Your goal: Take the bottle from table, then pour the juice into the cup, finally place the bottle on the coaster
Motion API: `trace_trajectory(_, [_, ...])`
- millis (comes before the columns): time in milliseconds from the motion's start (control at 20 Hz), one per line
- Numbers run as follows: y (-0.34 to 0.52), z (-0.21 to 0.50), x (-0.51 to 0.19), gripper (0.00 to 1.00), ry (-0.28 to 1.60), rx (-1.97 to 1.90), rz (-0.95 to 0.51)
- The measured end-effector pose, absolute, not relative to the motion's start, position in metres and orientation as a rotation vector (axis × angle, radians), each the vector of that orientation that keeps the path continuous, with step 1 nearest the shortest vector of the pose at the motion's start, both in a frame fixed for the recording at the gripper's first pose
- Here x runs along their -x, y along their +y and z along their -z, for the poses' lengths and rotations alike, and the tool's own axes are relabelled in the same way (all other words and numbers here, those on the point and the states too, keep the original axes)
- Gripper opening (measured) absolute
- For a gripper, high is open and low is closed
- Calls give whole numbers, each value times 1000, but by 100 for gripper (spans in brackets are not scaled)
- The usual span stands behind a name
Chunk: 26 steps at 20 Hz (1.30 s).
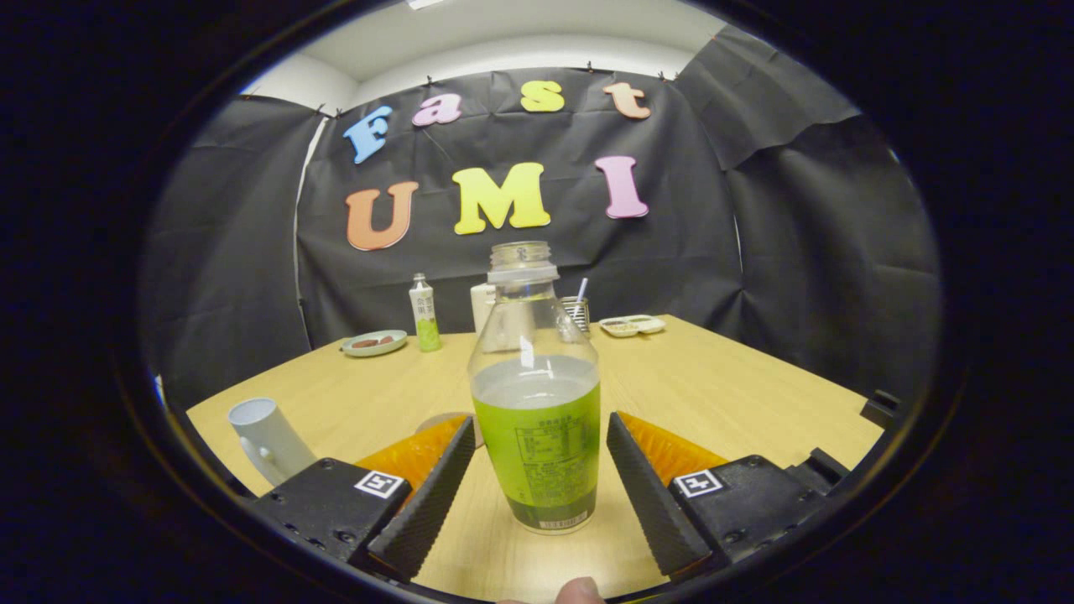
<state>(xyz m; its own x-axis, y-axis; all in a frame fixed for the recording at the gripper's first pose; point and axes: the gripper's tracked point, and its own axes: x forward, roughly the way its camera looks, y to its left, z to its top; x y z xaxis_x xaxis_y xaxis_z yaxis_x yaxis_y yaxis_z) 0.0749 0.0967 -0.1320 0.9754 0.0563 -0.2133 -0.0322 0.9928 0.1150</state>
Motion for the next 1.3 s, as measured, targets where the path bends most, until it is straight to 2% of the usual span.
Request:
trace_trajectory(100, [97, 134, -79, 100, 229, -114, -37])
trace_trajectory(450, [96, 126, -86, 83, 236, -86, -12])
trace_trajectory(600, [106, 117, -86, 80, 238, -57, -30])
trace_trajectory(1000, [153, 64, -99, 74, 140, 267, -118])
trace_trajectory(1300, [182, 51, -122, 74, 126, 590, -120])
